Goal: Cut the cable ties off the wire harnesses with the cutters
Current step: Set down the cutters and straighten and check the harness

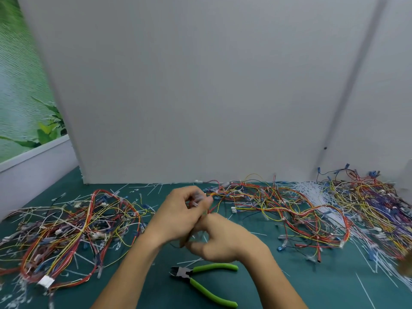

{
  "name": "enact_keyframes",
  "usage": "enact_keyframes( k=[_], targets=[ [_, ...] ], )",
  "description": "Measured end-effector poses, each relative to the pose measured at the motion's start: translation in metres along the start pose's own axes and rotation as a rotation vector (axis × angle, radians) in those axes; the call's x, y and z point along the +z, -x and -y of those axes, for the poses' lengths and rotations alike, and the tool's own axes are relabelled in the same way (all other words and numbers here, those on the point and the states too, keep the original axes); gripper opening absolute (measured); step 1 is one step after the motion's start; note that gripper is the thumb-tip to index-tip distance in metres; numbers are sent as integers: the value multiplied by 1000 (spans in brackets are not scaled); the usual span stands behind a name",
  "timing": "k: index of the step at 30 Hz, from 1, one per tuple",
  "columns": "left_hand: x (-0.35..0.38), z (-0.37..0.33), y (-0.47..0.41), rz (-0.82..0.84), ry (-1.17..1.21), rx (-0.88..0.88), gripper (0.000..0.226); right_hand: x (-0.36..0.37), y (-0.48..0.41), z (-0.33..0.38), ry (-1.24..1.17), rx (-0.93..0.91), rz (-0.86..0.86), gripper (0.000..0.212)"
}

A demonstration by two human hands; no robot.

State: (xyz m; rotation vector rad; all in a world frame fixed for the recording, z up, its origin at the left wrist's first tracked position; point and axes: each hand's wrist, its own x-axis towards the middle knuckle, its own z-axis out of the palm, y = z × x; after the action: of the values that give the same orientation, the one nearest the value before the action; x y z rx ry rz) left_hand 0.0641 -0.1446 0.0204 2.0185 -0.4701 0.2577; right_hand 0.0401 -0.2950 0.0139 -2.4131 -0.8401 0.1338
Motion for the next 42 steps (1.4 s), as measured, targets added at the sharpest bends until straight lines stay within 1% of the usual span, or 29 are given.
enact_keyframes(
  k=[2, 4, 5, 6, 7, 8, 9, 10, 12, 16, 17, 20, 22, 25, 27, 29, 31, 32, 33, 34, 35, 37, 38, 40, 42],
  targets=[
    [0, 3, -4, -187, 101, -17, 32, -10, 1, -6, -80, -89, -91, 23],
    [-4, 6, -8, -344, 195, -5, 32, -19, 2, -13, -226, -147, -271, 24],
    [-5, 7, -8, -393, 218, 11, 28, -22, 3, -18, -292, -117, -383, 23],
    [-7, 7, -8, -419, 234, 25, 25, -25, 2, -24, -349, -37, -489, 19],
    [-7, 7, -8, -428, 252, 30, 22, -28, 1, -32, -403, 75, -573, 13],
    [-7, 7, -7, -427, 273, 28, 21, -31, 0, -41, -458, 194, -621, 7],
    [-6, 7, -6, -422, 291, 22, 22, -33, 0, -50, -507, 304, -637, 4],
    [-6, 6, -6, -416, 300, 17, 23, -34, 0, -59, -528, 393, -646, 7],
    [-5, 4, -5, -409, 306, 34, 23, -36, 3, -76, -461, 512, -655, 16],
    [-8, -6, -3, -454, 412, 116, 18, -36, 9, -99, -245, 686, -487, 48],
    [-11, -8, -3, -464, 442, 123, 17, -36, 9, -102, -201, 739, -472, 51],
    [-16, -7, -3, -470, 487, 107, 15, -40, 11, -106, -47, 920, -531, 45],
    [-17, -7, -3, -464, 477, 101, 15, -43, 17, -109, 30, 1018, -540, 41],
    [-17, -6, -3, -443, 443, 114, 14, -48, 26, -113, 97, 1061, -504, 39],
    [-16, -4, -3, -422, 407, 123, 16, -51, 28, -111, 134, 1017, -571, 37],
    [-16, -3, -3, -408, 364, 128, 20, -56, 26, -103, 135, 911, -721, 30],
    [-15, -3, -3, -403, 330, 136, 20, -59, 23, -91, 108, 749, -895, 16],
    [-15, -4, -2, -401, 313, 144, 18, -60, 22, -84, 64, 647, -954, 10],
    [-14, -6, -2, -399, 291, 159, 15, -60, 21, -75, -34, 535, -984, 5],
    [-14, -7, -1, -395, 261, 180, 11, -61, 20, -66, -185, 428, -983, 5],
    [-12, -8, -1, -387, 228, 205, 9, -61, 19, -55, -366, 336, -946, 7],
    [-8, -11, 1, -361, 180, 240, 8, -59, 18, -36, -689, 195, -798, 11],
    [-6, -13, 2, -346, 158, 258, 6, -57, 17, -29, -805, 141, -719, 19],
    [-3, -14, 3, -326, 75, 324, 5, -53, 14, -22, -941, 58, -618, 39],
    [-4, -13, 3, -312, -35, 407, 4, -51, 13, -20, -988, 3, -615, 43]
  ],
)
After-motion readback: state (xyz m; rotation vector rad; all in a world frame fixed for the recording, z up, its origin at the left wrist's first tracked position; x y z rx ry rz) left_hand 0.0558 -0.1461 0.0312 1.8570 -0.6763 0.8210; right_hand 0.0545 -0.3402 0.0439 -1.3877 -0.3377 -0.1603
